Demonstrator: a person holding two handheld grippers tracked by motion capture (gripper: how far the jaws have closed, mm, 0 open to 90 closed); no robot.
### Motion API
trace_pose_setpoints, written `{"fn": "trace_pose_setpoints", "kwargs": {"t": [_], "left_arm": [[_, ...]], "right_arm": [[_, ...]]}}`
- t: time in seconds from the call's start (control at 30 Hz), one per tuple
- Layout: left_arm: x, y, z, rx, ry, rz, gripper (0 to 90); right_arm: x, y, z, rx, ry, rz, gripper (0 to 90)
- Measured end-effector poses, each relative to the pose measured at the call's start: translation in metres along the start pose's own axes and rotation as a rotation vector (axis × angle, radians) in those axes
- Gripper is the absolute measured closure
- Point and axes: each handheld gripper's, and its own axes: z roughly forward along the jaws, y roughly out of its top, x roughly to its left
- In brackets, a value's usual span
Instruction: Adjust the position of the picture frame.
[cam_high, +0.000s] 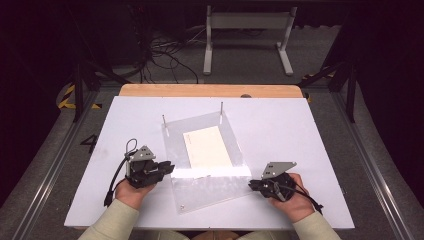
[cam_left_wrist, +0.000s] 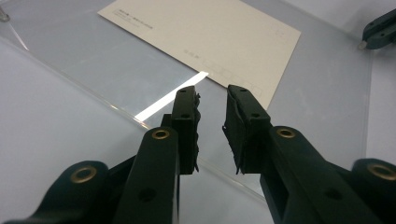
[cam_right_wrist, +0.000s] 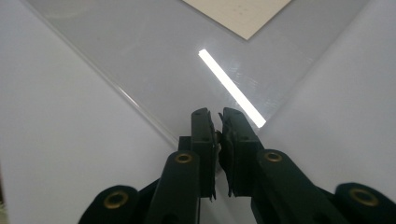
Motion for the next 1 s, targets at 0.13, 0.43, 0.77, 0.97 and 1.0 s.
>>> {"fn": "trace_pose_setpoints", "kwargs": {"t": [0.13,0.43,0.77,0.97,1.0], "left_arm": [[0.009,-0.004,-0.001,0.013,0.045,-0.036,73.9],[0.055,-0.015,0.01,0.053,0.161,-0.224,77.1],[0.052,-0.005,0.028,0.074,0.143,-0.2,89.9],[0.052,-0.001,0.034,0.072,0.119,-0.199,90.0],[0.051,0.001,0.035,0.073,0.129,-0.185,90.0]], "right_arm": [[0.026,0.004,0.004,0.011,0.049,-0.051,83.2],[0.053,0.006,0.007,0.011,0.082,-0.086,83.1],[0.053,0.004,0.006,-0.004,0.091,-0.098,79.9],[0.054,0.003,0.004,0.008,0.102,-0.094,78.4],[0.054,0.002,0.003,0.012,0.104,-0.093,78.4]]}}
